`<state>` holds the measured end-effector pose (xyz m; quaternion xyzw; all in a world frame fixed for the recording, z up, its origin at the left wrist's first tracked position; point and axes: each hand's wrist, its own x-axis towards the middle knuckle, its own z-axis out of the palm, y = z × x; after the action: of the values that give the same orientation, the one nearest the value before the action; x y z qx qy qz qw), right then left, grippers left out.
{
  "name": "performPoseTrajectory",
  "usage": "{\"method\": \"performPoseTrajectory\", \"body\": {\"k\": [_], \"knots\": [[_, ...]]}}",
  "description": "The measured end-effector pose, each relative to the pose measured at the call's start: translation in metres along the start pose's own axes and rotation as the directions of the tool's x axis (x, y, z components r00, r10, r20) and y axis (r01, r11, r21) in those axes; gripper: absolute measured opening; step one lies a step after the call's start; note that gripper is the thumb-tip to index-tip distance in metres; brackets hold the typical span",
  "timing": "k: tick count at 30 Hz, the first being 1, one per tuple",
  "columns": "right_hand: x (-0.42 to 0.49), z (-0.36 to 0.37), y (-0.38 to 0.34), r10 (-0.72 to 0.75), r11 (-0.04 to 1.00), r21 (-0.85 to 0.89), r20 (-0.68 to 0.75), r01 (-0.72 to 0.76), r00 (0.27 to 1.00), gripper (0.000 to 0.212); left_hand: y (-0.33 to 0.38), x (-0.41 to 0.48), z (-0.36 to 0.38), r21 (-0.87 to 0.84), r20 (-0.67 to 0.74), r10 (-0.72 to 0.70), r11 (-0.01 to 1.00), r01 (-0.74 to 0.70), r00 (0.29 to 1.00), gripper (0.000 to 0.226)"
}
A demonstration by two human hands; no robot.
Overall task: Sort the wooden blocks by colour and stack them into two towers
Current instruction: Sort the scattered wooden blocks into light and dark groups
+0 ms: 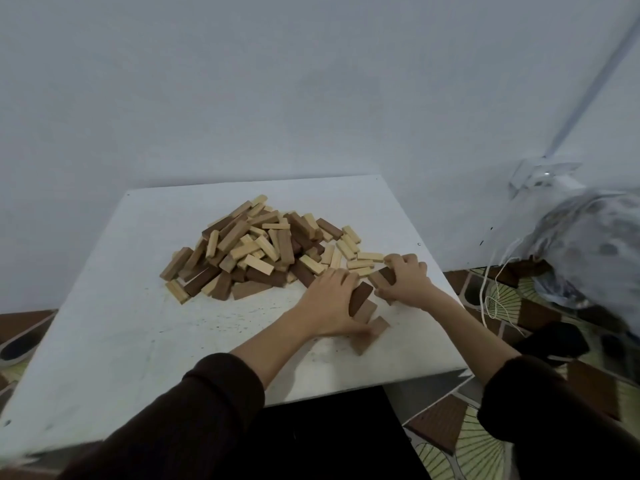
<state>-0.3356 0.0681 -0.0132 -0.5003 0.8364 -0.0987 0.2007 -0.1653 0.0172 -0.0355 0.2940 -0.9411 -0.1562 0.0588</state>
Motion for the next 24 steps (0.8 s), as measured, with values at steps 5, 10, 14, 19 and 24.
{"method": "performPoseTrajectory", "body": {"k": [5,10,14,19,24], "knots": [[0.002,0.001,0.002,-0.004,1.0,-0.005,-0.023,0.004,1.0,0.068,0.008,-0.001,-0.005,-0.007,0.027,0.006,1.0,-0.006,1.0,0.087],[0.002,0.001,0.001,0.004,1.0,0.0,-0.025,-0.004,1.0,0.068,0.012,-0.006,-0.006,-0.086,0.007,-0.011,0.996,0.012,1.0,0.089],[0.0,0.002,0.001,0.005,1.0,0.011,-0.026,-0.005,1.0,0.066,0.018,-0.013,-0.002,-0.043,0.022,-0.105,0.993,0.106,0.994,0.115],[-0.002,0.002,-0.001,-0.004,1.0,0.029,-0.046,0.005,0.999,0.061,0.022,-0.012,-0.005,-0.046,0.066,-0.129,0.99,0.132,0.989,0.112],[-0.003,0.007,-0.001,0.016,1.0,-0.003,-0.085,-0.016,0.996,0.077,0.024,-0.011,-0.005,0.0,0.088,-0.128,0.992,0.129,0.988,0.114]]}}
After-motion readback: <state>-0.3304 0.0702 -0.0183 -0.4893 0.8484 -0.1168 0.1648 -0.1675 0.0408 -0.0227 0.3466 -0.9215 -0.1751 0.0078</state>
